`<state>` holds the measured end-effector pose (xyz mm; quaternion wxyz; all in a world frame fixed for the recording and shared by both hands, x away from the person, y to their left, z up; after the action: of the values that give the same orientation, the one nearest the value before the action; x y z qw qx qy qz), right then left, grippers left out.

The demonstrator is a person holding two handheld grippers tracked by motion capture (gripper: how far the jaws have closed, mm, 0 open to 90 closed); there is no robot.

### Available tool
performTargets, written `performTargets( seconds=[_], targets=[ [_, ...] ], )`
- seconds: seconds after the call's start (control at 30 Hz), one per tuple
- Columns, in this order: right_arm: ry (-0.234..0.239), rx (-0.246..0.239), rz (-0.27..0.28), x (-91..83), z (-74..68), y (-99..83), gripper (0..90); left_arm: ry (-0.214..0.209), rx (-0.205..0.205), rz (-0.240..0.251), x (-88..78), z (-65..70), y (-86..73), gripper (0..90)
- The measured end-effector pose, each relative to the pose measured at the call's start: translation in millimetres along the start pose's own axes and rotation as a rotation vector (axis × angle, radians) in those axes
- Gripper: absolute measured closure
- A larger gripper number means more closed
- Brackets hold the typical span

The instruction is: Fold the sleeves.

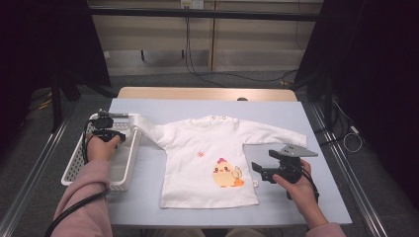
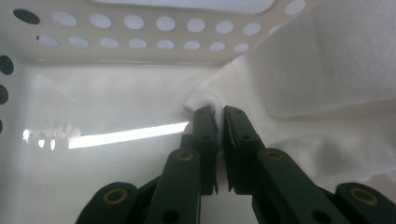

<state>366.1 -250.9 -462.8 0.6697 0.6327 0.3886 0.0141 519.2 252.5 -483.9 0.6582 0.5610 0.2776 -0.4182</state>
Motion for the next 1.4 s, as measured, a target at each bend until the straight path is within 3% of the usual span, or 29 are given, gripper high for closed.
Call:
performTargets(
  seconds=[0.03,0.07,0.1,0.13,0.17,0.27,0.3,0.33,0.37,0.4,0.43,0.47,0.5,0.53,0.57,0.6,0.63,0.67,0.73,0.87,0.9,0.93,0.97,1.0,1.03,1.27,1.3,1.33,1.4],
  targets=[
    [0.0,0.001,0.0,0.0,0.2,0.1,13.5,0.009,-0.007,0.004,0.3,1.0,0.0,84.8],
    [-0.003,-0.004,0.005,0.1,0.7,0.4,13.5,-0.005,0.025,-0.017,-0.6,0.3,-0.3,85.0],
    [-0.002,-0.003,0.006,0.2,0.6,0.5,13.5,-0.006,-0.004,-0.019,-0.9,3.4,-0.6,85.2],
    [-0.001,-0.001,0.001,0.1,0.2,0.1,13.5,-0.002,0.0,-0.02,-1.1,3.2,-0.2,85.4],
    [-0.001,-0.002,0.004,0.2,0.2,0.4,13.5,-0.011,0.025,-0.019,-1.1,1.4,0.6,85.6],
    [-0.007,0.003,0.006,0.5,0.5,0.9,13.3,-0.006,0.0,-0.025,-4.2,3.7,0.6,86.5],
    [-0.005,0.002,0.007,0.4,0.5,1.2,13.3,-0.009,0.055,-0.07,-8.7,0.5,-0.6,86.6],
    [-0.003,0.003,0.008,0.2,0.3,1.4,13.3,-0.019,0.022,-0.028,-9.9,2.6,2.1,86.6],
    [-0.005,0.005,0.005,0.0,0.2,1.2,13.3,-0.024,0.039,-0.038,-14.3,1.3,2.8,86.6],
    [-0.005,0.004,0.005,0.0,0.2,1.2,13.3,-0.022,0.013,0.005,-15.6,2.1,6.2,86.7],
    [-0.005,0.005,0.005,0.0,0.2,1.2,13.3,-0.03,0.013,0.01,-20.6,2.4,8.3,86.7],
    [-0.007,0.004,0.005,0.2,0.2,1.1,13.2,-0.035,0.051,-0.01,-29.3,-0.3,10.2,86.8],
    [-0.006,0.0,0.006,0.6,0.1,1.1,13.2,-0.038,0.0,0.049,-33.0,2.7,15.3,86.8],
    [-0.004,-0.002,0.005,0.6,0.0,1.0,13.2,-0.044,0.004,0.044,-38.4,2.2,17.2,86.9],
    [-0.005,-0.001,0.005,0.6,0.0,1.1,13.2,-0.055,0.04,0.021,-48.1,-0.4,19.7,87.0],
    [-0.005,0.002,0.007,0.7,0.0,1.3,13.2,-0.072,-0.002,0.088,-52.5,2.6,25.5,87.0],
    [-0.006,0.003,0.007,0.6,0.1,1.4,13.2,-0.068,0.044,0.051,-61.0,0.1,26.0,87.1],
    [-0.006,0.002,0.009,0.7,0.1,1.7,13.2,-0.069,0.003,0.106,-64.4,3.9,31.3,87.1],
    [0.0,0.007,0.003,0.7,-1.0,1.7,13.2,-0.066,0.019,0.095,-74.6,5.0,34.1,87.1],
    [0.0,0.004,0.004,0.9,-2.0,2.2,13.1,-0.109,0.028,0.125,-95.1,14.6,44.6,87.1],
    [-0.001,0.0,0.008,1.1,-2.0,2.8,13.1,-0.116,0.042,0.13,-99.7,17.0,47.2,87.1],
    [-0.001,0.006,0.006,0.8,-2.7,2.9,13.0,-0.11,0.099,0.102,-104.6,15.7,47.9,87.1],
    [-0.001,0.003,0.006,0.8,-2.7,3.2,13.0,-0.123,0.056,0.146,-107.5,23.1,52.1,87.1],
    [0.001,0.0,0.008,0.9,-2.9,3.6,13.0,-0.126,0.091,0.132,-112.9,26.2,54.1,87.1],
    [0.003,-0.002,0.01,1.1,-3.3,3.8,13.0,-0.148,0.067,0.146,-115.7,32.0,56.1,87.1],
    [0.001,0.004,0.008,1.3,-4.7,3.7,13.0,-0.209,0.105,0.177,-130.4,60.9,70.3,87.1],
    [0.001,0.004,0.008,1.1,-4.7,3.8,12.9,-0.201,0.152,0.161,-132.2,63.2,71.4,87.1],
    [0.003,0.002,0.011,1.2,-4.7,3.9,12.9,-0.218,0.126,0.181,-132.8,69.8,73.5,87.1],
    [0.005,0.0,0.011,1.1,-4.6,3.6,12.8,-0.231,0.136,0.188,-134.1,78.3,76.4,87.1]
  ],
)
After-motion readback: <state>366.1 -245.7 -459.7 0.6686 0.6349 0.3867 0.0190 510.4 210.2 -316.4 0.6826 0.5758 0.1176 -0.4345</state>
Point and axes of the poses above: each handheld gripper's, and its own axes: x roughly forward along the jaws, y roughly out of its top, z roughly to its right, the point moved 6 cm from there along x, roughly forward along the jaws, and after that the axes turned 2 degrees about -x, right-handed, at the moved point
